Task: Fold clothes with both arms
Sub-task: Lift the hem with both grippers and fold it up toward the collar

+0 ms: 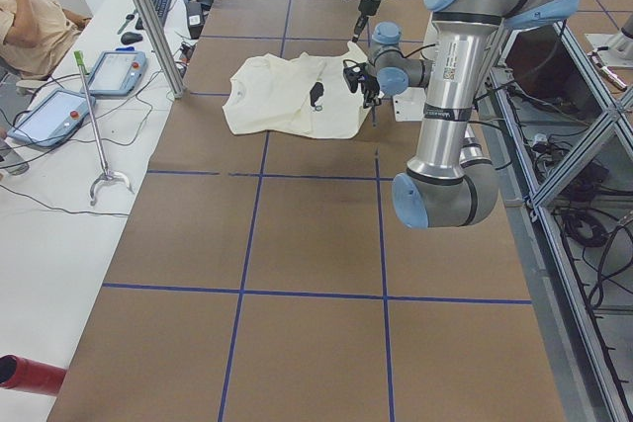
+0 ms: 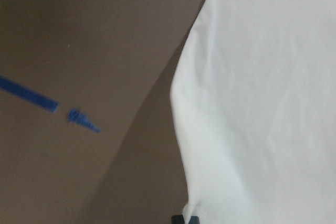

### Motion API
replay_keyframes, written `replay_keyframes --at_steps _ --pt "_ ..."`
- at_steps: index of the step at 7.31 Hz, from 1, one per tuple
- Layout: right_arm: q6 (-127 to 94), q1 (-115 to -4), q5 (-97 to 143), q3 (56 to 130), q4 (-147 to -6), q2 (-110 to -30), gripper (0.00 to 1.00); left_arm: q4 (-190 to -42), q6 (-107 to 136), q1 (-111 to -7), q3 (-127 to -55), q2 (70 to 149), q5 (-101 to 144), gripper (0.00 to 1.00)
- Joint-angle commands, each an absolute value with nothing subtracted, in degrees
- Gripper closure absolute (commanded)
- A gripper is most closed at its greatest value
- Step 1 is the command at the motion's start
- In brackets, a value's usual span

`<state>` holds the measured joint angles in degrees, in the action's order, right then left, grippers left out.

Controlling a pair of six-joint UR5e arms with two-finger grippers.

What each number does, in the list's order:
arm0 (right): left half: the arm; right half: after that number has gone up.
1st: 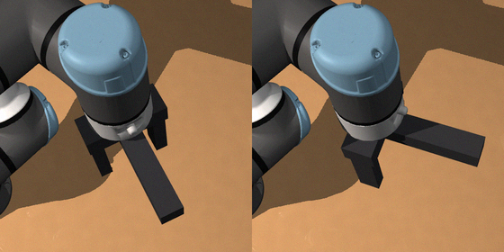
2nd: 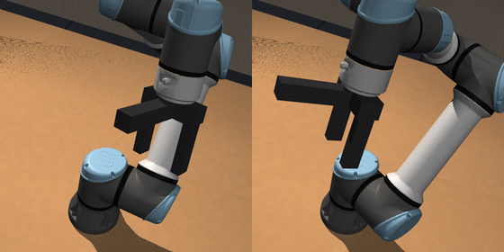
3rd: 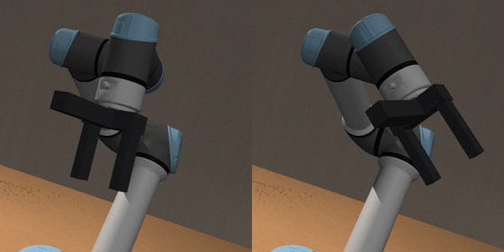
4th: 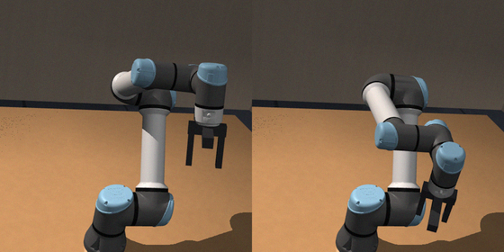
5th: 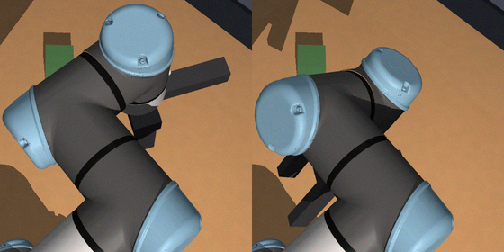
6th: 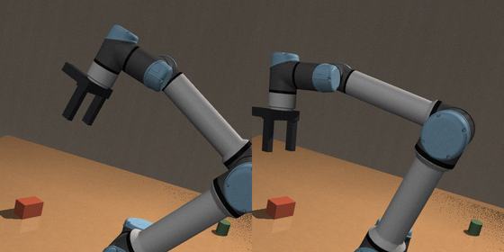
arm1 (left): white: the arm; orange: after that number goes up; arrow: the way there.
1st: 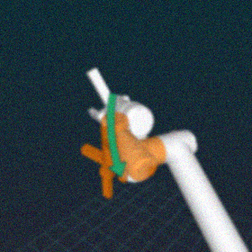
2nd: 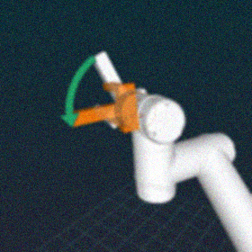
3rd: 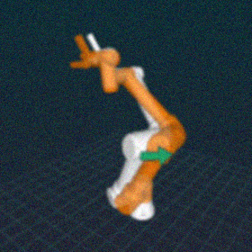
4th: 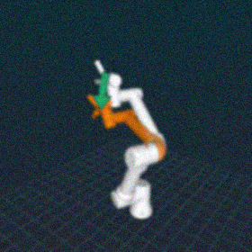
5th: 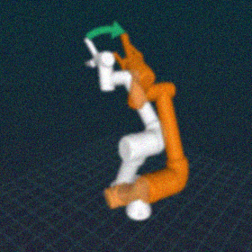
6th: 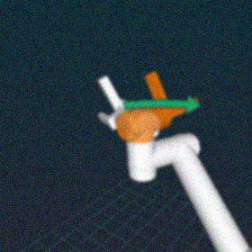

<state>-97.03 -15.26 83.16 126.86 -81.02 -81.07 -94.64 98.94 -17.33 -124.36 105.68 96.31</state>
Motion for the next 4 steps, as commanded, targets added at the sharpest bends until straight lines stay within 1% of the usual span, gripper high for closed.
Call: replay_keyframes --at_steps 1,2,4 --pt "-85.31 -30.7 94.36 114.57 -80.86 -71.05 1.0 -94.74 91.25 -25.02 -115.18 111.6 96.68 1.0" --pt "-81.86 -34.24 94.66 108.69 -80.77 -67.45 1.0 -94.92 89.32 -28.44 -112.61 114.32 96.77 1.0" --pt "-76.06 -40.31 96.76 99.1 -80.51 -62.34 1.0 -96.31 82.74 -34.94 -109.18 115.13 96.42 1.0"
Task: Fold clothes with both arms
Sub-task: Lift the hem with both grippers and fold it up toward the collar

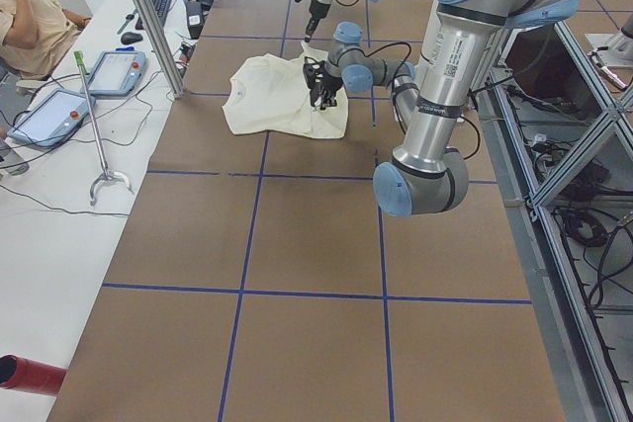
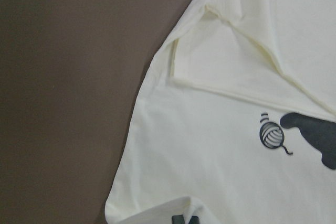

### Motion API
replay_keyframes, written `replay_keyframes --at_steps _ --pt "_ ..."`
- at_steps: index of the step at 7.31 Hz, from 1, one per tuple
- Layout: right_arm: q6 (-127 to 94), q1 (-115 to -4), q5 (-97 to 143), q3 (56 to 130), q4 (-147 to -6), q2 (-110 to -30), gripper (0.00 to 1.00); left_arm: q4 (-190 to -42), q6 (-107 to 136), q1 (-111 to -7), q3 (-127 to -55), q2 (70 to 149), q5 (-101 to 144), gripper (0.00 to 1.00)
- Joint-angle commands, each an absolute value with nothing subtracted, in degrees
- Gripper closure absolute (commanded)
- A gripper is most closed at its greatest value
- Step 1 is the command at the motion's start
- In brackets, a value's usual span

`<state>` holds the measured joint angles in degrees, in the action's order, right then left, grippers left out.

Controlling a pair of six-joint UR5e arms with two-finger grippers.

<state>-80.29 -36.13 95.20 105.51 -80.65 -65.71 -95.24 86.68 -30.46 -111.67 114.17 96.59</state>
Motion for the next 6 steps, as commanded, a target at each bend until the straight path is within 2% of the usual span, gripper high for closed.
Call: replay_keyframes --at_steps 1,6 --pt "-74.81 -41.47 96.85 94.53 -80.25 -59.97 1.0 -100.77 82.44 -37.33 -105.68 116.18 96.42 1.0" --pt "-72.51 -44.47 96.51 80.44 -80.07 -51.16 1.0 -113.96 82.35 -40.51 -84.85 123.04 92.48 1.0"
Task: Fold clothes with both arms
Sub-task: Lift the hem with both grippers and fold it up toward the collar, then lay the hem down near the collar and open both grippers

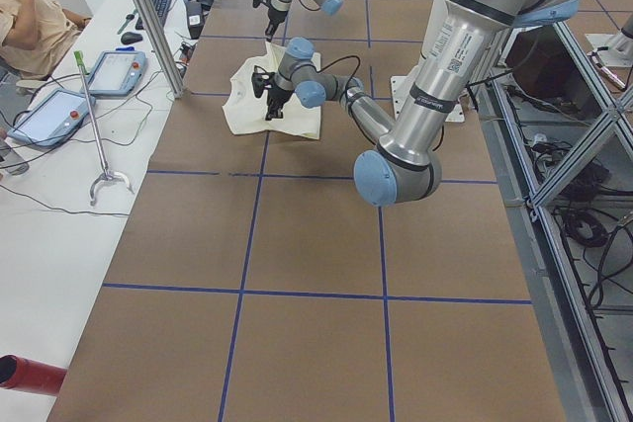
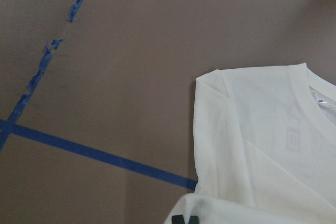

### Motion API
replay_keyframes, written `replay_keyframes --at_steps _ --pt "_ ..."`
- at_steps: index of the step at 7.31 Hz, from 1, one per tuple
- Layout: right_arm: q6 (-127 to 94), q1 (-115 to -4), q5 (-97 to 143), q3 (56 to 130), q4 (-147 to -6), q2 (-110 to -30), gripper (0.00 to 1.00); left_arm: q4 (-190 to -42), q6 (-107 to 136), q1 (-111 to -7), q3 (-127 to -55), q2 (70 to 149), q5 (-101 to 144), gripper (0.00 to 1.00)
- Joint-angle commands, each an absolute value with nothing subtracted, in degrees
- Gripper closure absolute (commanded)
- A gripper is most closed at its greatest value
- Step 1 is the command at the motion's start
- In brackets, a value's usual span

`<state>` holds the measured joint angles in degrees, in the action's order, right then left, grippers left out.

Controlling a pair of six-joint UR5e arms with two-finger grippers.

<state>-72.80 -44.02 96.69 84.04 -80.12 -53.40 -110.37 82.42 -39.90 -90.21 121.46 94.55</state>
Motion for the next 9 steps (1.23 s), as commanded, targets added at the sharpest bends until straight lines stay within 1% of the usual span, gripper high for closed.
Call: replay_keyframes --at_steps 1,2,3,5,8,9 --pt "-71.9 -44.47 95.98 77.98 -79.63 -50.8 1.0 -115.91 82.27 -41.21 -82.38 124.09 92.37 1.0" --pt "-71.89 -44.47 95.19 74.65 -74.58 -50.8 1.0 -116.8 82.0 -41.31 -79.92 125.75 92.29 1.0" --pt "-71.89 -44.56 95.1 73.4 -72.7 -50.54 1.0 -116.98 82.0 -41.4 -78.24 126.73 92.29 1.0" --pt "-72.07 -44.47 95.1 72.87 -72.69 -50.1 1.0 -119.6 82.0 -41.4 -76.12 127.09 91.58 1.0" --pt "-71.89 -44.12 95.19 72.77 -72.51 -50.01 1.0 -120.15 82.09 -41.75 -75.76 127.35 91.67 1.0" --pt "-71.89 -44.12 95.19 72.77 -72.51 -49.75 1.0 -121.97 82.09 -41.75 -74.54 127.35 91.67 1.0"
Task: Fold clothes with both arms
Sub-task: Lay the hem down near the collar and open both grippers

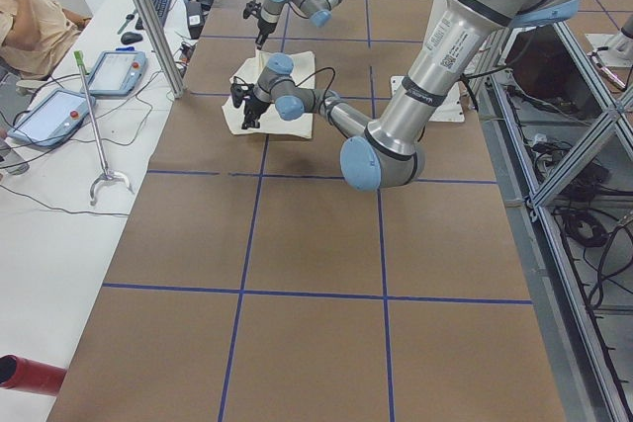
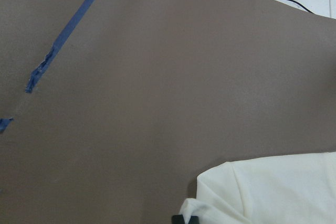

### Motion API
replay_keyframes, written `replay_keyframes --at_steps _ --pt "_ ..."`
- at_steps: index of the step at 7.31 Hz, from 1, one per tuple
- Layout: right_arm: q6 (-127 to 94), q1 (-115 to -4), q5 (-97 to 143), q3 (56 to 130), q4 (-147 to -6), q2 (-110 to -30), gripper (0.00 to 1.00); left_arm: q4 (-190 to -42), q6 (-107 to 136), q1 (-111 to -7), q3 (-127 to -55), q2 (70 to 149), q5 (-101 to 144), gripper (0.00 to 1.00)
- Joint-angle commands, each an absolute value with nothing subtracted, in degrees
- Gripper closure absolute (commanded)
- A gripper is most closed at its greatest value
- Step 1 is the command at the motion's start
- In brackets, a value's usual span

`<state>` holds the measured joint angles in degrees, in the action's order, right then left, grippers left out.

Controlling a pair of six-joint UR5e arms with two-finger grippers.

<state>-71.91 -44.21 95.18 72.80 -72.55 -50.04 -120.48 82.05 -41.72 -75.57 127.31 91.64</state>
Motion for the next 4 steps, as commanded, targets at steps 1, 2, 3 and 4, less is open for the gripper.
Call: replay_keyframes --at_steps 1,2,3,4 --pt "-71.89 -44.21 95.19 72.69 -72.51 -49.66 1.0 -123.99 82.09 -41.75 -72.88 127.27 91.58 0.9" --pt "-72.07 -44.21 95.19 72.25 -72.51 -48.44 0.76 -124.19 82.0 -41.92 -72.43 127.18 91.67 0.76" --pt "-72.33 -44.21 95.19 72.16 -72.51 -47.99 0.65 -124.28 82.09 -42.1 -72.51 126.92 91.84 0.43" --pt "-72.68 -44.56 95.62 72.25 -72.42 -47.81 0.58 -125.93 82.0 -42.27 -72.51 126.91 92.02 0.36"
